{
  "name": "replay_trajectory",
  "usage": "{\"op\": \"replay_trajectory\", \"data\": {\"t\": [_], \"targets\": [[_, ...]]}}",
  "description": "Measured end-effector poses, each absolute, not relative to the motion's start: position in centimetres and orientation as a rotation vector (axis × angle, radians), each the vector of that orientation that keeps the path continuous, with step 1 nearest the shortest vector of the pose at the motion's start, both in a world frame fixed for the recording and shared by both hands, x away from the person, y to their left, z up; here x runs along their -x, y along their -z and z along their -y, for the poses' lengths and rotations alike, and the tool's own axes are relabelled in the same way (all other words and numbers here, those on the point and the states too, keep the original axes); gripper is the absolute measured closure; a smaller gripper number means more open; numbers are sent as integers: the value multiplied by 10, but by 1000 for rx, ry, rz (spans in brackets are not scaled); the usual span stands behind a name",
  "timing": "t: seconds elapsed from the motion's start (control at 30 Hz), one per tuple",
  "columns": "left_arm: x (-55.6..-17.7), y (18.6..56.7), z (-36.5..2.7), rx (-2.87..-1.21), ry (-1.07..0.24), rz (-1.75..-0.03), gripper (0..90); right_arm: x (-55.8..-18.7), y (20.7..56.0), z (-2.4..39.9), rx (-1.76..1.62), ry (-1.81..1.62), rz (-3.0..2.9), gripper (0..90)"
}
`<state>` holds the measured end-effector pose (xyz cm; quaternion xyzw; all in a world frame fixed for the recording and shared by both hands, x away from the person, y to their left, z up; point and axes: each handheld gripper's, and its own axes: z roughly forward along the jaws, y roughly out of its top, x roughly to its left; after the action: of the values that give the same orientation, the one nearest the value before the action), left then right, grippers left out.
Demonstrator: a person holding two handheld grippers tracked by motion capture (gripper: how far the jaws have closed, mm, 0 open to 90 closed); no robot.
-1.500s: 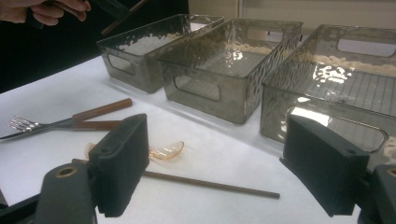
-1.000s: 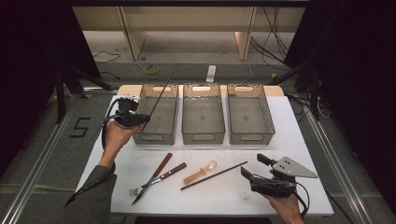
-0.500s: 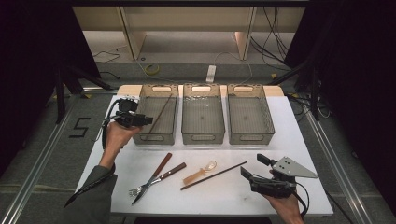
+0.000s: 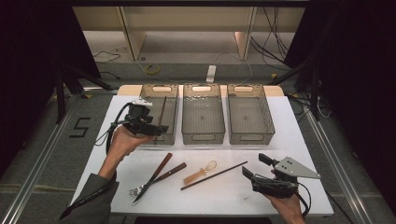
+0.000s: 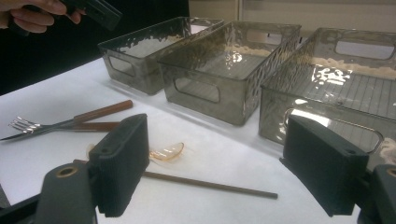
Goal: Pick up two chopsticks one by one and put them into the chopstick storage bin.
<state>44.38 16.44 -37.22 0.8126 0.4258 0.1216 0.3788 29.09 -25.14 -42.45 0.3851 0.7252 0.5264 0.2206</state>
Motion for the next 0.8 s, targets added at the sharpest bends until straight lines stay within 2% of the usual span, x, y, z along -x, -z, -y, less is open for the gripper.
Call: {"op": "replay_trajectory", "data": {"t": [0.4, 0.8], "targets": [[-423, 372, -143, -2150, -252, -958, 160, -291, 425, 251, -1065, -1454, -2009, 230], [-403, 377, -120, -2218, -223, -866, 158, -291, 425, 251, -1064, -1455, -2006, 230]]}}
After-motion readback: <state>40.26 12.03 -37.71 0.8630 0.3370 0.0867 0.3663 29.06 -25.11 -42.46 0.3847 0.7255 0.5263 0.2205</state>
